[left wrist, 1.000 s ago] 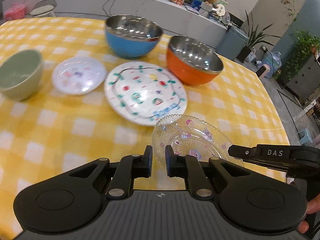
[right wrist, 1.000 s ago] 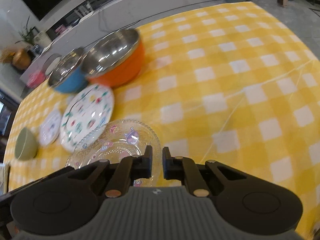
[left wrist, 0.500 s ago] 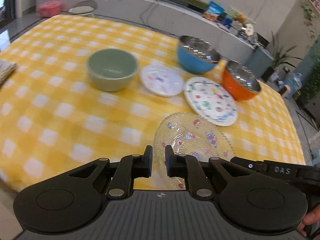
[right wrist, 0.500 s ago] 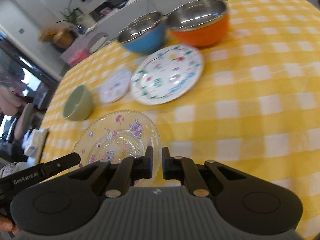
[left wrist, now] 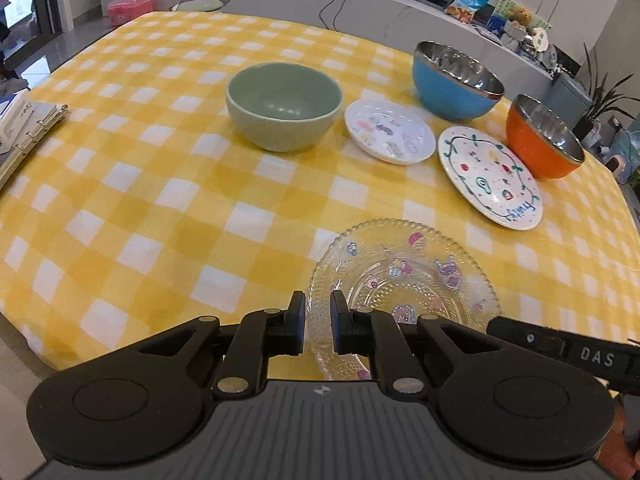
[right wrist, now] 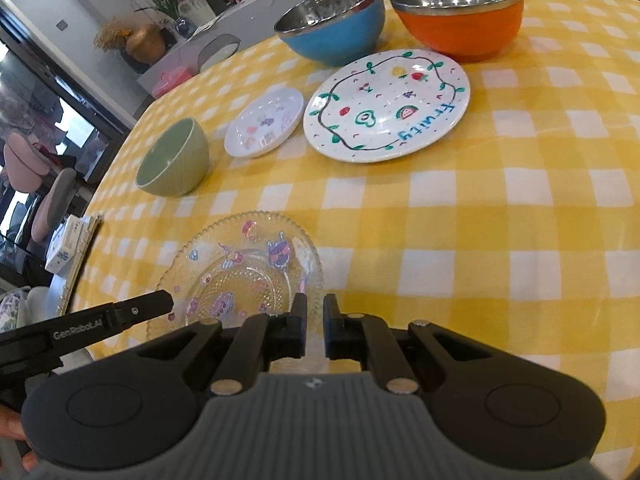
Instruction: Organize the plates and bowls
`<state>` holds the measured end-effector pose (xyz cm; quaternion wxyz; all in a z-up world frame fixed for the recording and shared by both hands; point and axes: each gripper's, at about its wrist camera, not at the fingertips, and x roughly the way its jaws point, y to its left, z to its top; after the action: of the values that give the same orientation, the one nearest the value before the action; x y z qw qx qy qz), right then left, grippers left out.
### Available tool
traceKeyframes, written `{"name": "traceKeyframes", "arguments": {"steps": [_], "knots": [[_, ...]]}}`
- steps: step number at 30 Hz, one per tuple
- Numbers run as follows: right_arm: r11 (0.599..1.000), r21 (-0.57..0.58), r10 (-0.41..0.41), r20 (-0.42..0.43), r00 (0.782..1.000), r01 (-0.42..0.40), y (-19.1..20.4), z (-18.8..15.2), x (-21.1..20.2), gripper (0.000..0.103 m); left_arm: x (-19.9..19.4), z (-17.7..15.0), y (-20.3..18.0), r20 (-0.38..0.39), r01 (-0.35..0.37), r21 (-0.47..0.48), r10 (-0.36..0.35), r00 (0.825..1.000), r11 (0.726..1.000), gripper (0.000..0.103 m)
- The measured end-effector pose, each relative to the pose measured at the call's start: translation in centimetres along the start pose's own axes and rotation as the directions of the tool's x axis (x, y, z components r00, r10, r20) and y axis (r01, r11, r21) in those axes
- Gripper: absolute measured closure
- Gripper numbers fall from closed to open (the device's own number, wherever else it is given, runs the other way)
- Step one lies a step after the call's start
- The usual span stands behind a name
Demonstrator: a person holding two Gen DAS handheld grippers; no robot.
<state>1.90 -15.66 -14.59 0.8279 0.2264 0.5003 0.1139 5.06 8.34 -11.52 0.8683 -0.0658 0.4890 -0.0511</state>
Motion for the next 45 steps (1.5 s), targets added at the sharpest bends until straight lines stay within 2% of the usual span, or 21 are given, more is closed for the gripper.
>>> {"name": "traceKeyframes", "arguments": {"steps": [7,10,13,15,17,24,27,29,35,40,45], "knots": [[0.999,-0.03,0.016,-0.01,1.0,-0.016,0.4,-0.3,0.1,0.097,0.6,0.0,0.0,-0.021,-0.04,0.003,0.04,0.999,0.999,0.089],[0.999,-0.052,0.012,-0.013,1.0,-0.013,0.7,-0.3,0.2,0.093,0.7,0.0,0.0,-0.022,-0.04,0.003,0.04,0.999,0.999,0.089],[0.997,-0.08,0.007,-0.007,1.0,-0.008,1.0,-0.4,-0.1,0.09,0.3,0.2,-0.1,-0.012,-0.032,-0.005,0.032,0.999,0.999,0.082],[0.996,-0.089,0.005,0.005,1.0,-0.004,1.1,-0.4,-0.4,0.089,-0.2,0.4,-0.5,0.006,-0.036,-0.004,0.036,0.999,0.999,0.081],[0.996,-0.084,-0.004,0.024,1.0,0.006,0.9,-0.1,-0.9,0.08,-1.0,0.9,-1.2,0.033,-0.019,0.011,0.019,0.999,1.0,0.081],[0.999,0.002,-0.042,0.094,0.995,0.042,-1.0,1.3,-2.8,0.077,-2.8,4.0,-5.4,0.095,0.049,0.144,-0.063,0.993,0.988,0.073],[0.997,0.028,-0.069,0.132,0.989,0.065,-1.8,2.1,-3.6,0.072,-3.1,5.4,-7.3,0.118,0.08,0.201,-0.105,0.987,0.976,0.069],[0.996,0.046,-0.083,0.157,0.984,0.077,-2.3,2.7,-4.0,0.071,-2.8,6.3,-8.2,0.128,0.112,0.221,-0.142,0.982,0.969,0.063],[0.99,0.118,-0.102,0.24,0.965,0.075,-4.3,4.4,-4.9,0.071,-0.4,8.1,-9.2,0.13,0.193,0.201,-0.222,0.966,0.96,0.057],[0.98,0.19,-0.114,0.294,0.949,0.059,-6.1,5.7,-4.7,0.07,2.8,8.9,-9.0,0.132,0.199,0.151,-0.219,0.967,0.968,0.055],[0.956,0.292,-0.1,0.303,0.948,0.007,-8.6,6.8,-3.6,0.071,5.8,9.0,-8.2,0.09,0.239,0.08,-0.246,0.965,0.968,0.055]]}}
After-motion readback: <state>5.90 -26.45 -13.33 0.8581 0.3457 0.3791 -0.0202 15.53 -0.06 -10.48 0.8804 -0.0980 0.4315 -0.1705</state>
